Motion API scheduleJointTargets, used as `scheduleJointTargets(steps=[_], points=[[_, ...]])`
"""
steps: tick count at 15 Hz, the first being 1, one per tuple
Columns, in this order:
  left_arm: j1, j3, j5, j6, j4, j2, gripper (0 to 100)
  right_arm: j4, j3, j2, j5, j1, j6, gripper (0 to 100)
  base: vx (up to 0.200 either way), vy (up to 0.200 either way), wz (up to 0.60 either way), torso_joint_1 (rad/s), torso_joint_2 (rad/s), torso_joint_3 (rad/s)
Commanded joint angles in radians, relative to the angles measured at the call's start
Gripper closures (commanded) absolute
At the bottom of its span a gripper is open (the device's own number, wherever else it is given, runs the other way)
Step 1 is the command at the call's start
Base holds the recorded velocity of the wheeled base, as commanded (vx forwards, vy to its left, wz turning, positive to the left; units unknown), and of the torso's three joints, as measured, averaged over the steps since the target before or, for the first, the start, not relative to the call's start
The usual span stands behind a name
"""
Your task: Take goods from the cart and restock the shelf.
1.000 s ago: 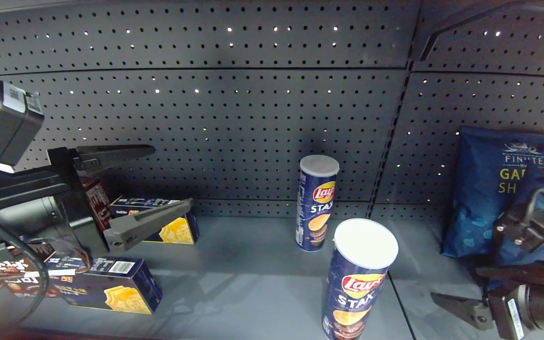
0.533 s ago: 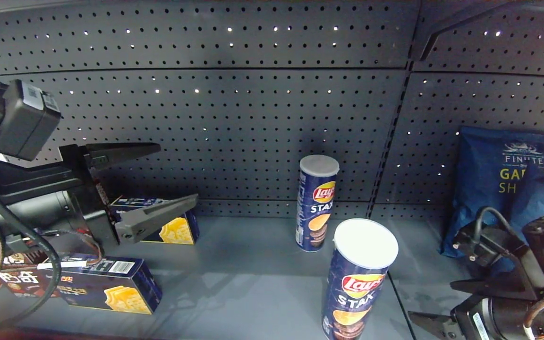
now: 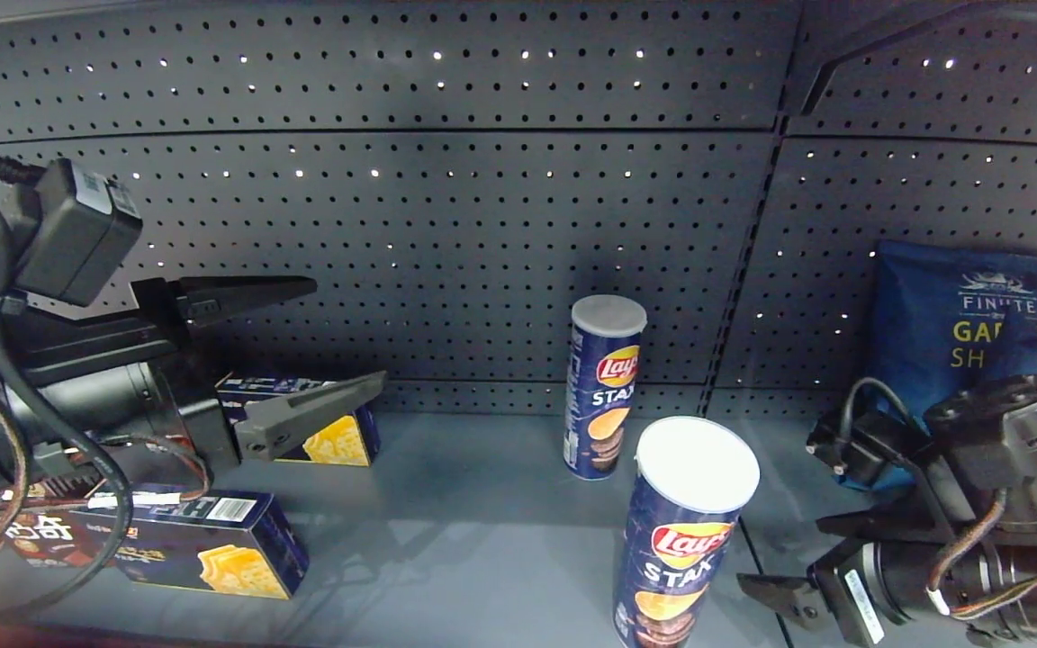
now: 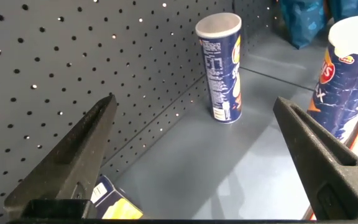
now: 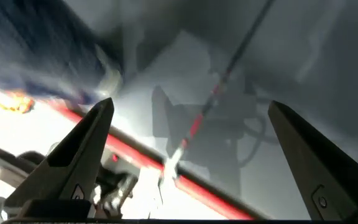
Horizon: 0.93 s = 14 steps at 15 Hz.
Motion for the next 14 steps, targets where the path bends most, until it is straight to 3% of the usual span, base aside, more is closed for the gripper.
scheduleJointTargets(steps=[1,14], points=[[0.000,-0.002,0.000,0.000,0.000,0.007,0,-0.012,-0.023,0.039,-0.001,0.016,0.000,0,0.000,0.000,0.00,0.000,0.00,0.000],[-0.003,-0.005,0.000,0.002,0.000,0.008,0,-0.012,-0.019,0.041,-0.013,0.045,0.001,0,0.000,0.000,0.00,0.000,0.00,0.000]])
